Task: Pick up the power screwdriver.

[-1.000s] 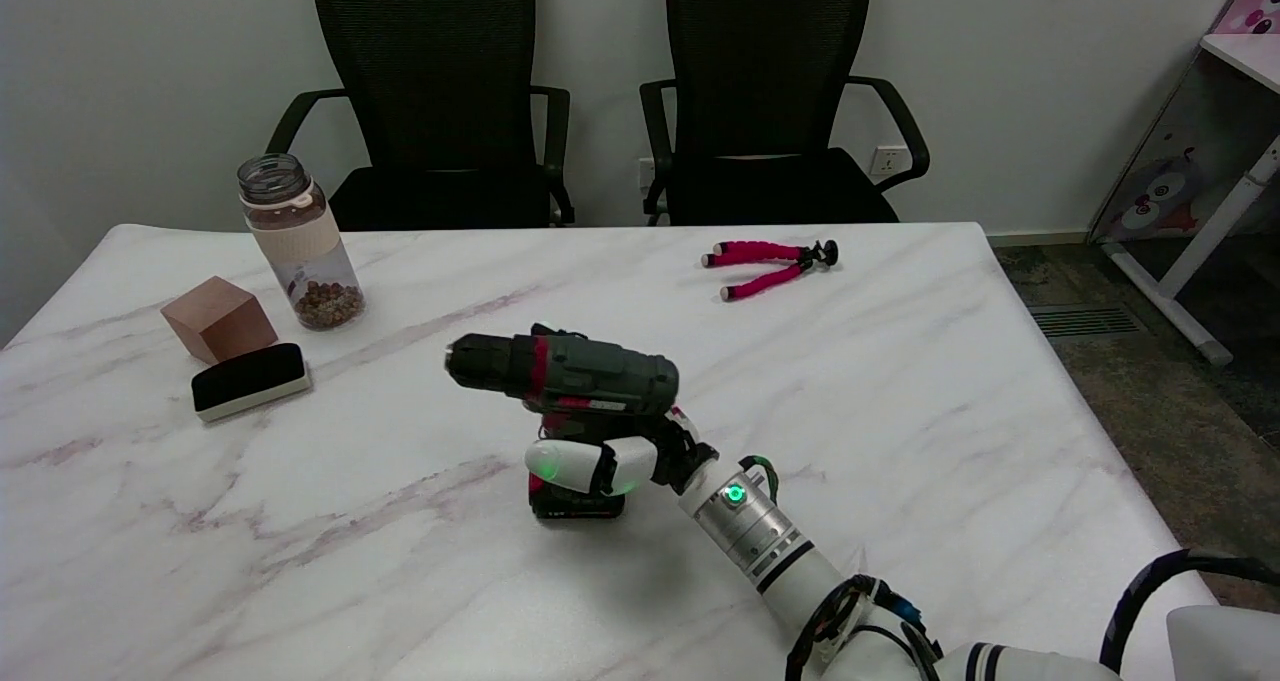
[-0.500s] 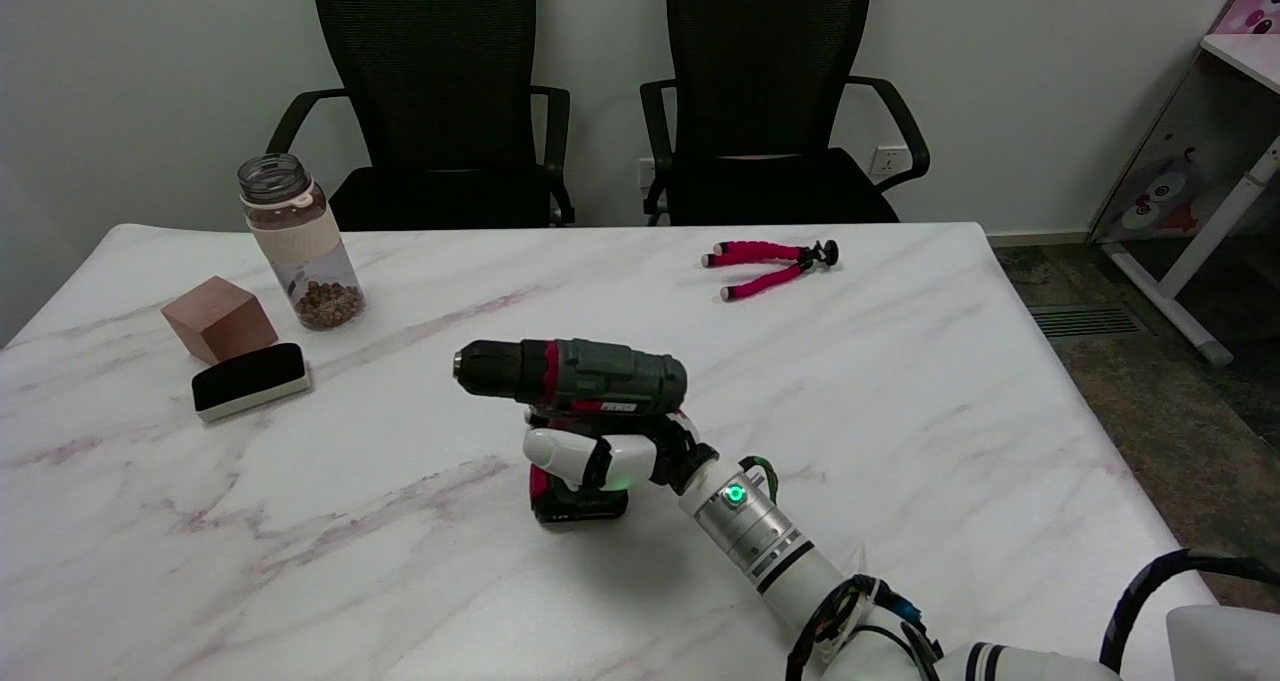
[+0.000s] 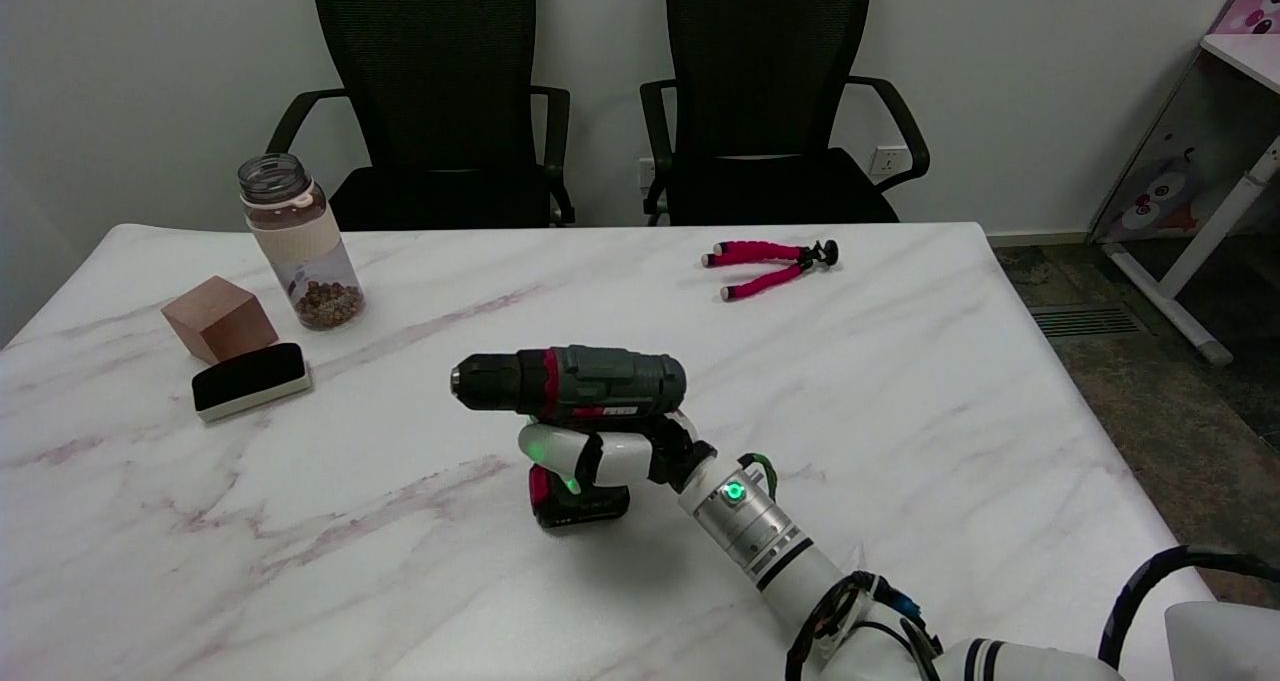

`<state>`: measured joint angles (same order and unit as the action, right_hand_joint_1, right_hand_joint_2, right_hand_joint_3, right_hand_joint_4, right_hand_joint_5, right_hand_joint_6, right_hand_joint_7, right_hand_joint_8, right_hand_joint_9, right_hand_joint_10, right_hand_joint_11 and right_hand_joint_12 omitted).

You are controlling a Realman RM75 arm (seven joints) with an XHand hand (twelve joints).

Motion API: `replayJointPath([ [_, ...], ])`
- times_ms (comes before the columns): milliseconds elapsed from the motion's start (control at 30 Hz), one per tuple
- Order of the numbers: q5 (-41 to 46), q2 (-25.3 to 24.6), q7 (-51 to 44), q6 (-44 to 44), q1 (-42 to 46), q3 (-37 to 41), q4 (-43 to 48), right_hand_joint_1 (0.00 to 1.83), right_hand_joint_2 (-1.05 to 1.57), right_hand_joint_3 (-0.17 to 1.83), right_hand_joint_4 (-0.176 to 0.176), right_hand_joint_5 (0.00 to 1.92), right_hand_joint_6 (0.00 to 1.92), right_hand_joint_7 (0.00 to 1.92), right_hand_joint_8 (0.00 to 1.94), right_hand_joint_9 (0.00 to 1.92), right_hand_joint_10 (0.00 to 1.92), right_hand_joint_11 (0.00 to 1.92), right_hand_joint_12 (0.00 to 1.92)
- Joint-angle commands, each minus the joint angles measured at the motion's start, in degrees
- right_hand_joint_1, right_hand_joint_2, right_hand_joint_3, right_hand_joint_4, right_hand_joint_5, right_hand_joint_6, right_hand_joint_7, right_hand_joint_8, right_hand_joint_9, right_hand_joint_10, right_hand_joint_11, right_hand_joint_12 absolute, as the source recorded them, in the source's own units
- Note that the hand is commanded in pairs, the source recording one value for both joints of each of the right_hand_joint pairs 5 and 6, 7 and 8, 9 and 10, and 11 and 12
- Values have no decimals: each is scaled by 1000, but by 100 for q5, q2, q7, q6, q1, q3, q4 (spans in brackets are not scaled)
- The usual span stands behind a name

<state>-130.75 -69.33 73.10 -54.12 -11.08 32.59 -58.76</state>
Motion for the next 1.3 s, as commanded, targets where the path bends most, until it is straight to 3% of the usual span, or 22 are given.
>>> replayJointPath([
  [33, -38, 16, -42, 15, -175, 1, -3, 898, 1038, 791, 176, 1759, 1759, 1759, 1759, 1766, 1766, 1920, 1920],
  [300, -38, 60, -59, 25, -351, 80, -117, 872, 1397, 859, 176, 1790, 1790, 1790, 1790, 1836, 1836, 1920, 1920],
  [467, -21, 104, -59, 182, -544, 116, -268, 853, 1494, 880, 176, 1780, 1780, 1780, 1780, 1857, 1857, 1920, 1920],
  [900, 31, 428, -161, 474, -1161, 646, -585, 893, 1480, 927, 176, 1691, 1691, 1691, 1691, 1854, 1854, 1920, 1920],
  [1300, 41, 438, -576, 911, -1458, 1056, -716, 912, 1457, 958, 176, 1663, 1663, 1663, 1663, 1831, 1831, 1920, 1920],
])
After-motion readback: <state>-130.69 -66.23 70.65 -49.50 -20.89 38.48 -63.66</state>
